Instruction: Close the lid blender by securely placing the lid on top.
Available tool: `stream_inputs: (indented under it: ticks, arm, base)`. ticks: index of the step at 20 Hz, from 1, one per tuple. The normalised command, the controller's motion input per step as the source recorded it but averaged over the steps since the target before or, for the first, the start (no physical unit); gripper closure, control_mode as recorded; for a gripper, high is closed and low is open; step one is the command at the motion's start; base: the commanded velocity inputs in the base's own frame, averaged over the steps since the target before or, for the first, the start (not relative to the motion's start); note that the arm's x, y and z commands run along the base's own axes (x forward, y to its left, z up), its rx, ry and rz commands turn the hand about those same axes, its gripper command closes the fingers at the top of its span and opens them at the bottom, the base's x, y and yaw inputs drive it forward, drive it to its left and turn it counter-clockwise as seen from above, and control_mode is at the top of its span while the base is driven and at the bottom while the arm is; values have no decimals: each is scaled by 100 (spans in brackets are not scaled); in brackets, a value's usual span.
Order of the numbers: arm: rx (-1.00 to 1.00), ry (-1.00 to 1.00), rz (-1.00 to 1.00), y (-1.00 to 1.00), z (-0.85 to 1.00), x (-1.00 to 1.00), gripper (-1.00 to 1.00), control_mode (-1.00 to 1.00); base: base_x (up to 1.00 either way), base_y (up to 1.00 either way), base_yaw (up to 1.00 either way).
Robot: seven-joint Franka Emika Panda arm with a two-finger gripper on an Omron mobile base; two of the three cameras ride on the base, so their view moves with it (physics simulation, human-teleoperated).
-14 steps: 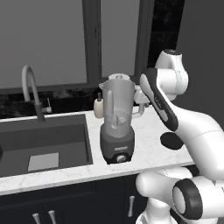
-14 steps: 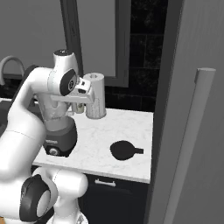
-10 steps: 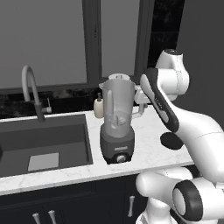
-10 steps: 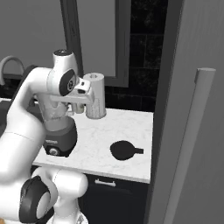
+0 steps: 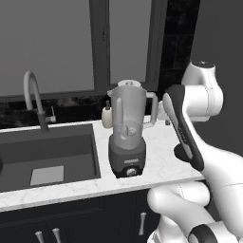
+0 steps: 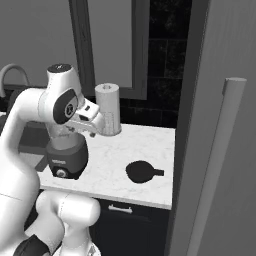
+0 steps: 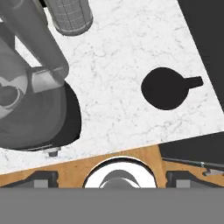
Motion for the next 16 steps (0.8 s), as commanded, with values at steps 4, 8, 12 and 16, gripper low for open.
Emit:
stream_inputs:
  ticks: [4,8,12,16]
  arm:
    - [2,0,-46,-42,-2,-52,-100,-100]
    - [14,0,-36,-74,-1,-32,-100,-100]
    - [12,0,-27,-57,-11,1,-100,-100]
    - [1,1,-6,-4,-17,31,-100,-100]
  base:
    - [0,0,0]
    - [0,0,0]
    - [0,0,0]
    - [0,0,0]
